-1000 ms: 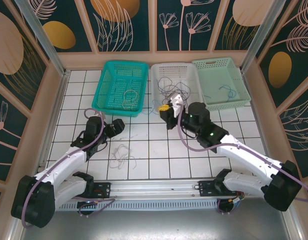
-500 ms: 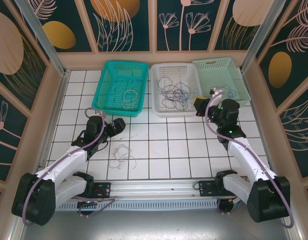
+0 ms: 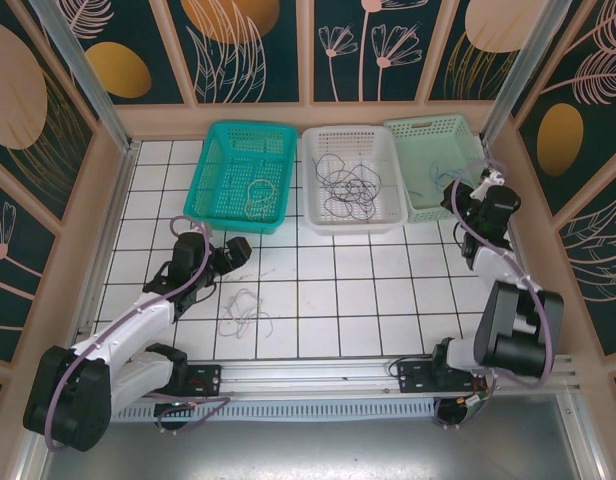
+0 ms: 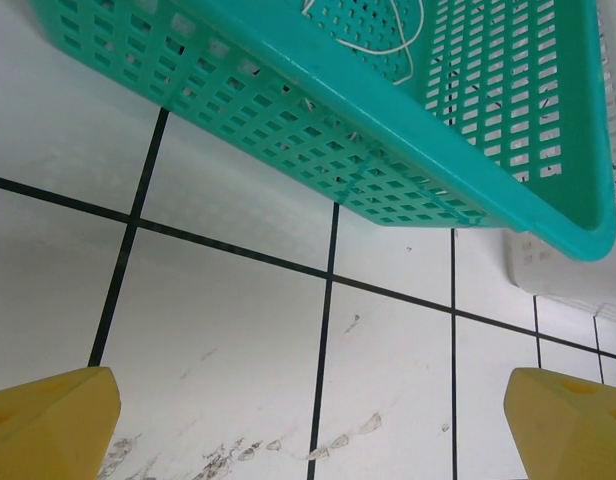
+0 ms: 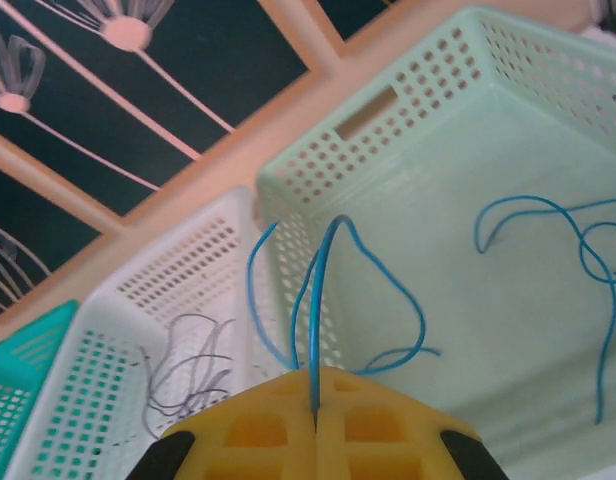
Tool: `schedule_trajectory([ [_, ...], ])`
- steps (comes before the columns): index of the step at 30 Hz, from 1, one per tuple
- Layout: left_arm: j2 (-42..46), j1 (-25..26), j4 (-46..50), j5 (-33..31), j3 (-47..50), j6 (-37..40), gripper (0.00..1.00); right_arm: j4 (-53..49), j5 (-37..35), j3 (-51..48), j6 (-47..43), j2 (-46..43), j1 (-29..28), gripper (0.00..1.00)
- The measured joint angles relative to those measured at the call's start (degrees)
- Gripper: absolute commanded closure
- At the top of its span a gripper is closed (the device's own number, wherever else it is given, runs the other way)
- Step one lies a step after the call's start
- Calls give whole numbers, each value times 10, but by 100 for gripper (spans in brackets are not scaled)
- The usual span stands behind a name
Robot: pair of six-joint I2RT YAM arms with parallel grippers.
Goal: Untangle the cables
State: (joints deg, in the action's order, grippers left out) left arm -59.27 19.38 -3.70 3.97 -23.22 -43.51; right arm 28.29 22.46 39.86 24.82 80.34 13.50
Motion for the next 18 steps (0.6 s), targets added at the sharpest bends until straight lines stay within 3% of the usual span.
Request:
schedule_trajectory([
  [7,14,0,0,-2,10,-5,1,-3,10,113,9,139,3,100],
  [14,17,0,1,-4,16,-7,2,-38,28,159,12,185,3,97],
  [16,16,0,1,-4,16,-8,2,-51,31,164,11,186,3,78],
  [18,16,0,1,-4,16,-9,2,-63,33,167,8,186,3,47],
])
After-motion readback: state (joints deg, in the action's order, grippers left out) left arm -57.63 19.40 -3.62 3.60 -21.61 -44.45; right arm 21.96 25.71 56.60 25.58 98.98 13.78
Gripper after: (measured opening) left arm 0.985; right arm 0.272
